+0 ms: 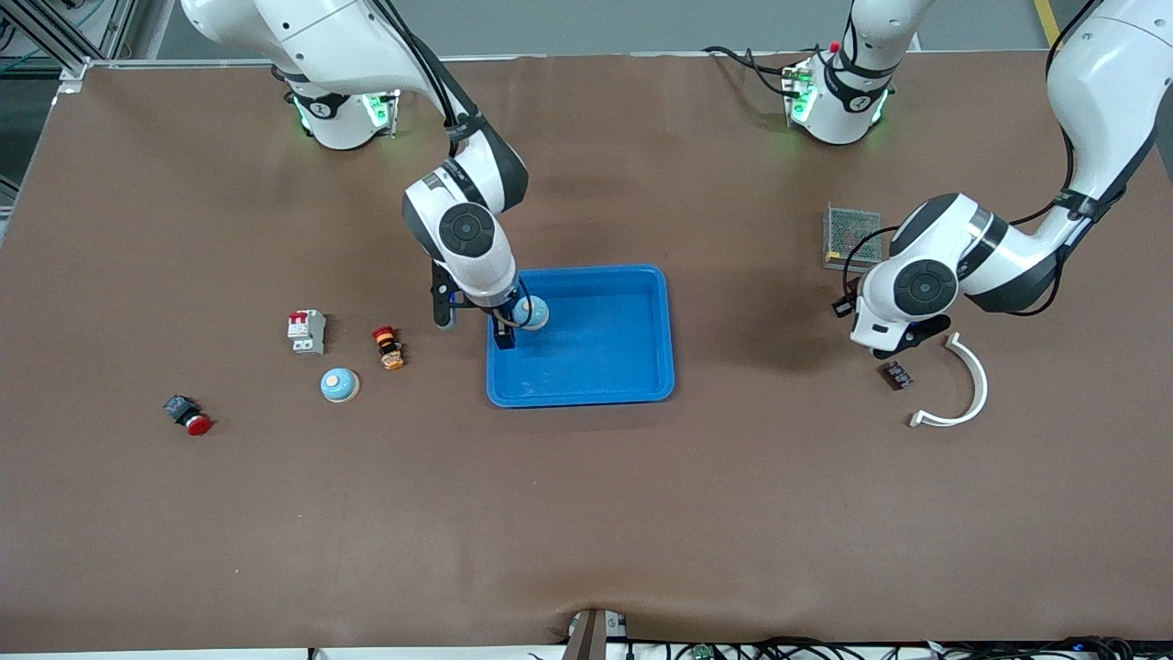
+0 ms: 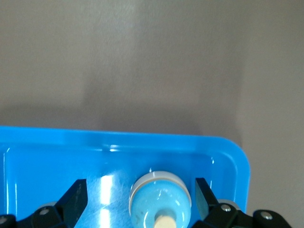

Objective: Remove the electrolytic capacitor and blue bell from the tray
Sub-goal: 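Carry the capacitor toward the valve while the right gripper reaches the bell, then set the capacitor by the valve while the right gripper grasps the bell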

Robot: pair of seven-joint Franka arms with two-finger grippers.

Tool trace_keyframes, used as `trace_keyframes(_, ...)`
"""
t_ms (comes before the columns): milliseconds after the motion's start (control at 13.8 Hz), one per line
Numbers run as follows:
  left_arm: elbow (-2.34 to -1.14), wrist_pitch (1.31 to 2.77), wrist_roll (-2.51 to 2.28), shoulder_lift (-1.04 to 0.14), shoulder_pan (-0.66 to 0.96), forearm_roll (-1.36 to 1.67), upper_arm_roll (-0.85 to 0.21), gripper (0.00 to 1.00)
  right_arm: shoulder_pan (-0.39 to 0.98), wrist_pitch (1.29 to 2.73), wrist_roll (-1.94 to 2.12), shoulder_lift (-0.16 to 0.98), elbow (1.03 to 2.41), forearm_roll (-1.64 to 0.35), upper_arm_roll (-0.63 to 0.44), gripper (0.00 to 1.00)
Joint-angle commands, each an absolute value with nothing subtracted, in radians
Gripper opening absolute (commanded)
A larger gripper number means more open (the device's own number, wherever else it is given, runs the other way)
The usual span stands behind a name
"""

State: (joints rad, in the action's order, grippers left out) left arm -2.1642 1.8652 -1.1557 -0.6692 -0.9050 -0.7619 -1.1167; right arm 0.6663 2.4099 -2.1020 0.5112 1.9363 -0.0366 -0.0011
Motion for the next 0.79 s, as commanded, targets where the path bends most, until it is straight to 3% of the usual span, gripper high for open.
trace_keyframes(0,-2.181,1.878,-1.143,-0.666,-0.917,-0.801,-1.109,0.00,0.683,2.405,-2.145,0.560,1.875,-0.014,-0.008,1.00)
trace_keyframes(722,-2.181,1.928,-1.173,-0.713,-0.897,-0.830,-1.069,0.00,0.730,2.408,-2.145,0.591,1.858,-0.026,-0.006,1.00)
